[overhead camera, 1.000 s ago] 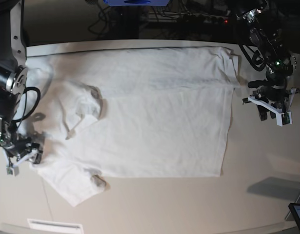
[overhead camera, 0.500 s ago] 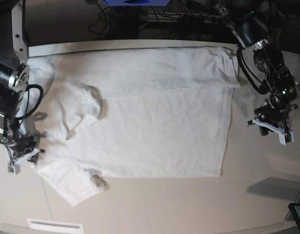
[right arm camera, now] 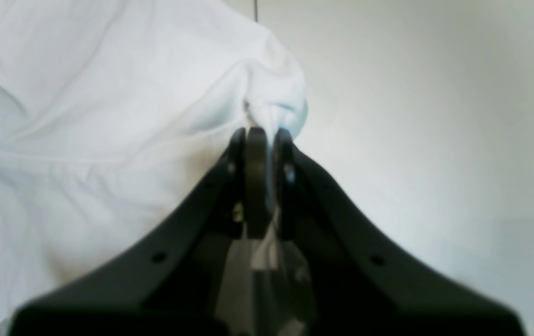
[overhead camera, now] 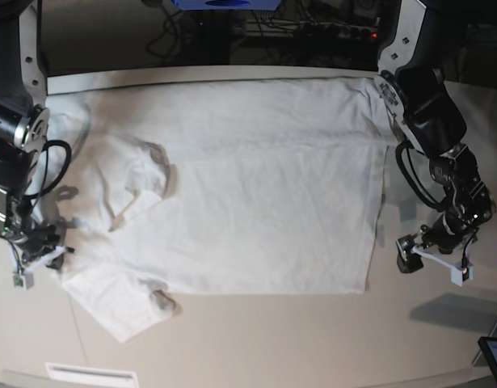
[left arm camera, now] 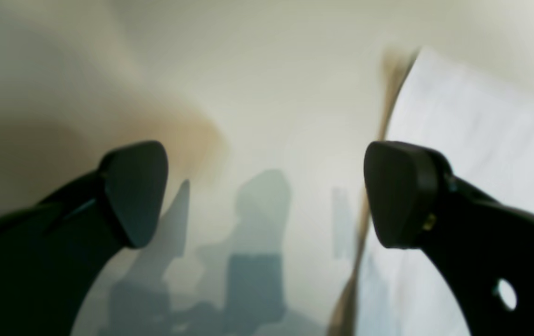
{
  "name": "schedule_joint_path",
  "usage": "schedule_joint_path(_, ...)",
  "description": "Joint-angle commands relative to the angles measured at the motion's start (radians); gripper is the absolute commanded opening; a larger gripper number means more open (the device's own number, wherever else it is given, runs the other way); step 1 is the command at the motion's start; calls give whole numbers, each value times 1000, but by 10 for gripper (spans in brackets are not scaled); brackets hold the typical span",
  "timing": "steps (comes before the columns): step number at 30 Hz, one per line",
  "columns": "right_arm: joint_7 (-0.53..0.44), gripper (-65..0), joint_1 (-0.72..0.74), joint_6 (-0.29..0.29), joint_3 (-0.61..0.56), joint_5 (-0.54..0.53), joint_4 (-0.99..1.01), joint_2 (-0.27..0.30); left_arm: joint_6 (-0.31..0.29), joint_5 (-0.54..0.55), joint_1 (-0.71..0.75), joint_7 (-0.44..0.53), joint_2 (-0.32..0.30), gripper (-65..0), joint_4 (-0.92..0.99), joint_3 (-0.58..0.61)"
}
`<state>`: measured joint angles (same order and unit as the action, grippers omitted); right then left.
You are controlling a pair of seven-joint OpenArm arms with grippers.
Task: Fold the T-shirt properly
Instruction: 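Grasp the hem corners with both grippers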
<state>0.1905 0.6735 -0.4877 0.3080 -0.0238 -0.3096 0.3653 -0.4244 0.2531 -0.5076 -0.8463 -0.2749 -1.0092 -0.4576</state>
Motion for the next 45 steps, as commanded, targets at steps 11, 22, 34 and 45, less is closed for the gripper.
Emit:
schedule_joint_path(11,23,-649,19,-1,0,11,-10,18,-8,13,-227,215,-30,0,378,202)
schedule_joint_path(22,23,-650,19,-6,0,11,-12,18,-8,12,-329,342,-27,0,623,208)
schedule_joint_path(34,23,-650,19,-6,0,11,-13,19,-8,21,-329,339,12,0,636,346)
schedule_joint_path(45,23,-650,19,-6,0,11,-13,19,-8,22,-323,339,50,0,636,365)
